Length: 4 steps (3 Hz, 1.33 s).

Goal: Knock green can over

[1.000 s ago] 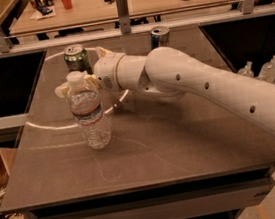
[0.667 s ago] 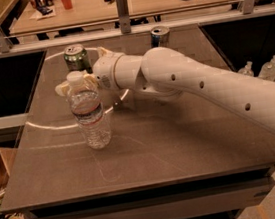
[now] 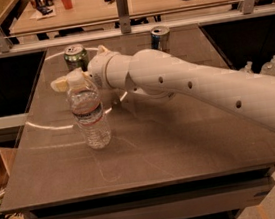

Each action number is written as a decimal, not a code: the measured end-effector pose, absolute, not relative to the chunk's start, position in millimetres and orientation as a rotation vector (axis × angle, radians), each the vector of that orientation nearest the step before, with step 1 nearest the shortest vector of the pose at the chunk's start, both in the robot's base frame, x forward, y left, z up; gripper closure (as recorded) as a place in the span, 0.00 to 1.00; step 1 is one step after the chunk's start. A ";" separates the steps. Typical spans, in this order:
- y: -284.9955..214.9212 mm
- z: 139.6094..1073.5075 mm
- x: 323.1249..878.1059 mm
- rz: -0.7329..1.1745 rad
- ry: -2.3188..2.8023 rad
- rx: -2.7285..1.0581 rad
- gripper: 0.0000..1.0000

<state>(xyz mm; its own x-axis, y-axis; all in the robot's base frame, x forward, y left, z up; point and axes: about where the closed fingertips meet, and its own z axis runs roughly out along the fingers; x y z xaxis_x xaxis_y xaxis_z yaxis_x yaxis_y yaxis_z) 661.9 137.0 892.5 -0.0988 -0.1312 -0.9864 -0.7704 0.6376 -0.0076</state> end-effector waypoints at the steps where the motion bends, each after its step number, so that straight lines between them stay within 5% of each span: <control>1: 143.1 893.7 667.2 0.622 1.581 -0.756 0.00; 2: 150.8 889.8 670.9 0.621 1.551 -0.776 0.00; 4: 152.5 886.3 685.1 0.605 1.505 -0.825 0.39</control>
Offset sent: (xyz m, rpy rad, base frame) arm 0.0156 0.0194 -0.0103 0.0030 -0.0921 0.0272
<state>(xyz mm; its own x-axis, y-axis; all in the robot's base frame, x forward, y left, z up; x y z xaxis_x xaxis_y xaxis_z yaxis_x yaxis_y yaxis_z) 685.1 152.5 886.3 0.0101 -0.1454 -0.9893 -0.7896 0.6059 -0.0971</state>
